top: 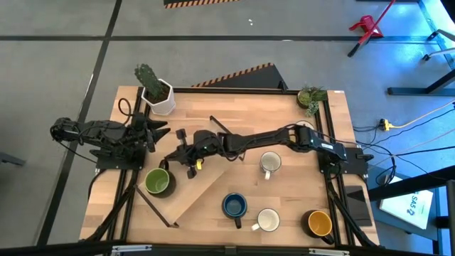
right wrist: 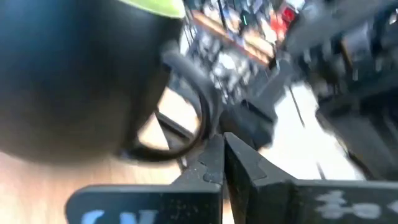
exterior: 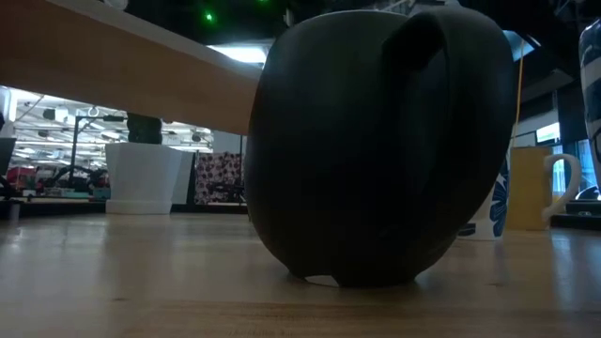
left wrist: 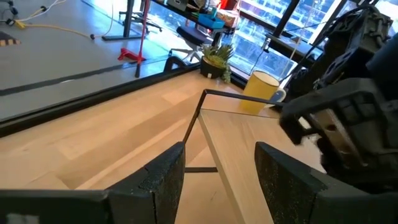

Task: Place coffee mugs
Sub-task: Put the green black mug on the shelf, then put the blue black mug on the shelf

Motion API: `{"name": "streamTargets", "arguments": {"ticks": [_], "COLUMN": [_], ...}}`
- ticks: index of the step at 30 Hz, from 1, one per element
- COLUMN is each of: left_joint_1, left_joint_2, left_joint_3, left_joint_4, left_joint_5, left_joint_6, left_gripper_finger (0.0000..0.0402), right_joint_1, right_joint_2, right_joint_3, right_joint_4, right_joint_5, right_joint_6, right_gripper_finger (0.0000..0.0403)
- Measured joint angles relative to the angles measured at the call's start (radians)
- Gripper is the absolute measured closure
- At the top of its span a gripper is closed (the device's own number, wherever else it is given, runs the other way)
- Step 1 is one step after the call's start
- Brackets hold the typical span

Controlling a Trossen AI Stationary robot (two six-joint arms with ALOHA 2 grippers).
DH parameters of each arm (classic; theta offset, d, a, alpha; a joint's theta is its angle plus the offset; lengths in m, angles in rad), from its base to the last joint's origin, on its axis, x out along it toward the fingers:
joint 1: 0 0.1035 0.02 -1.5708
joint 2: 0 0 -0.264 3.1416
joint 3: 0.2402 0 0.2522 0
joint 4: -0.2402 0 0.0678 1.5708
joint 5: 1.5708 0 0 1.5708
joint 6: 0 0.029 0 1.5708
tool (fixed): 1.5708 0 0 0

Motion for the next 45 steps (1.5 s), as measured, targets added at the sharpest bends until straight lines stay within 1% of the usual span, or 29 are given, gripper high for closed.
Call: {"name": "streamTargets", "arguments": {"ticks": [2,5,7,9,13,17,20,22,27,29,31,34,38,42,45], "left_joint_1": [0.0,0.0,0.0,0.0,0.0,0.0,0.0,0.0,0.0,0.0,0.0,0.0,0.0,0.0,0.0], "left_joint_2": [0.0,0.0,0.0,0.0,0.0,0.0,0.0,0.0,0.0,0.0,0.0,0.0,0.0,0.0,0.0], "left_joint_3": [0.0,0.0,0.0,0.0,0.0,0.0,0.0,0.0,0.0,0.0,0.0,0.0,0.0,0.0,0.0], "left_joint_4": [0.002,0.004,0.006,0.007,0.008,0.008,0.007,0.008,0.007,0.007,0.007,0.007,0.007,0.007,0.006], "left_joint_5": [0.0,0.0,0.0,0.0,0.0,0.0,0.0,0.003,0.019,0.019,0.019,0.019,0.019,0.02,0.036], "left_joint_6": [0.0,0.001,0.001,0.0,0.0,-0.001,-0.025,-0.026,-0.022,-0.022,-0.019,-0.019,-0.019,-0.019,-0.018], "left_gripper_finger": [0.0214,0.0214,0.0214,0.0214,0.0214,0.0214,0.0214,0.0214,0.0214,0.0214,0.0214,0.0214,0.0214,0.0214,0.0214], "right_joint_1": [-0.001,-0.008,-0.008,-0.002,0.042,0.103,0.141,0.168,0.244,0.269,0.294,0.322,0.335,0.333,0.333], "right_joint_2": [-0.025,-0.112,-0.191,-0.271,-0.397,-0.445,-0.44,-0.434,-0.43,-0.43,-0.43,-0.43,-0.43,-0.43,-0.424], "right_joint_3": [-0.001,-0.001,0.0,0.001,0.001,0.002,-0.005,-0.035,-0.156,-0.199,-0.237,-0.299,-0.349,-0.388,-0.43], "right_joint_4": [-0.069,-0.25,-0.405,-0.596,-0.962,-1.277,-1.436,-1.441,-1.321,-1.307,-1.272,-1.174,-1.047,-1.003,-0.975], "right_joint_5": [0.064,0.096,0.107,0.128,0.157,0.176,0.142,0.131,0.131,0.131,0.132,0.131,0.133,0.174,0.16], "right_joint_6": [-0.015,-0.04,-0.042,-0.031,0.001,0.07,0.176,0.26,0.42,0.494,0.552,0.624,0.668,0.682,0.696], "right_gripper_finger": [0.0403,0.0403,0.0403,0.0403,0.0403,0.0394,0.0364,0.0331,0.0237,0.0209,0.0192,0.0183,0.019,0.0204,0.0213]}}
